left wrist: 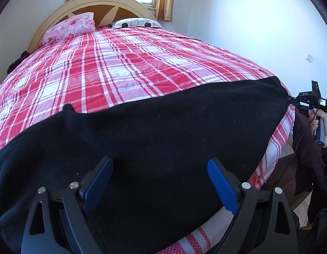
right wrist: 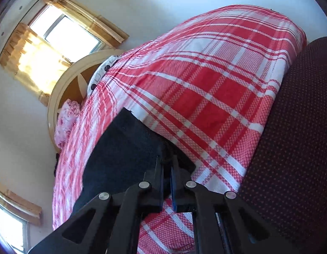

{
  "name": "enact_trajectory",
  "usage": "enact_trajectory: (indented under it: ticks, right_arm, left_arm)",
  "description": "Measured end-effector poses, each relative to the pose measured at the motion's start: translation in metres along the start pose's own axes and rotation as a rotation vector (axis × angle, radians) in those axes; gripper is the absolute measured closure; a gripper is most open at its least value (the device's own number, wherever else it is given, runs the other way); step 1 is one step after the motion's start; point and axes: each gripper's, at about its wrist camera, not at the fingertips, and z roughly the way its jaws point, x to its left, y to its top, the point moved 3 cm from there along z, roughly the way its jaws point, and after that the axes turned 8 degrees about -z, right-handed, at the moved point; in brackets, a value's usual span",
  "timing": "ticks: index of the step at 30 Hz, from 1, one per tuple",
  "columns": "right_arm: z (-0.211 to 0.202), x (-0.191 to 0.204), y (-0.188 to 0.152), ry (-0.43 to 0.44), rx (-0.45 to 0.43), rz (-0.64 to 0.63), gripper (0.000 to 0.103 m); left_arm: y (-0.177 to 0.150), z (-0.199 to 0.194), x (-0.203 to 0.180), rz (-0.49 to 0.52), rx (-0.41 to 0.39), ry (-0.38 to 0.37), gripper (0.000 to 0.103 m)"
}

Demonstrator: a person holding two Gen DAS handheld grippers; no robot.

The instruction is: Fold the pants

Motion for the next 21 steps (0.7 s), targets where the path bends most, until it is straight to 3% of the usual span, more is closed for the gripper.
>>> enact_trajectory:
  ticks: [5, 8, 12, 16, 18, 21]
  right_arm:
    - [-0.002, 0.0, -0.002, -0.046, 0.013, -0.037, 0.095]
    - [-0.008, 0.001, 0.002, -0.131, -0.004, -0.054, 0.073]
    - [-0.031, 0.02, 0.013, -0.185, -0.112, -0.148, 0.067]
    - [-0.034, 0.062, 0.013, -0.012, -0.145, -0.278, 0.067]
    - [-0.025, 0.09, 0.005, 0.168, -0.089, -0.345, 0.067]
    - [-0.001, 0.12, -0.013, 0.262, 0.024, -0.416, 0.067]
  left_arm:
    - [-0.001, 0.001, -0.003, 0.015, -0.004, 0.005, 0.006]
    - [-0.001, -0.002, -0.003, 0.01, -0.004, 0.002, 0.006]
    - [0.003, -0.007, -0.004, -0.029, -0.013, -0.036, 0.006]
    - [0.006, -0.008, -0.013, -0.006, -0.027, -0.035, 0.006]
    - [0.004, -0.004, -0.017, 0.013, -0.013, -0.028, 0.006]
    - [-0.001, 0.003, -0.016, 0.027, 0.011, -0.012, 0.006]
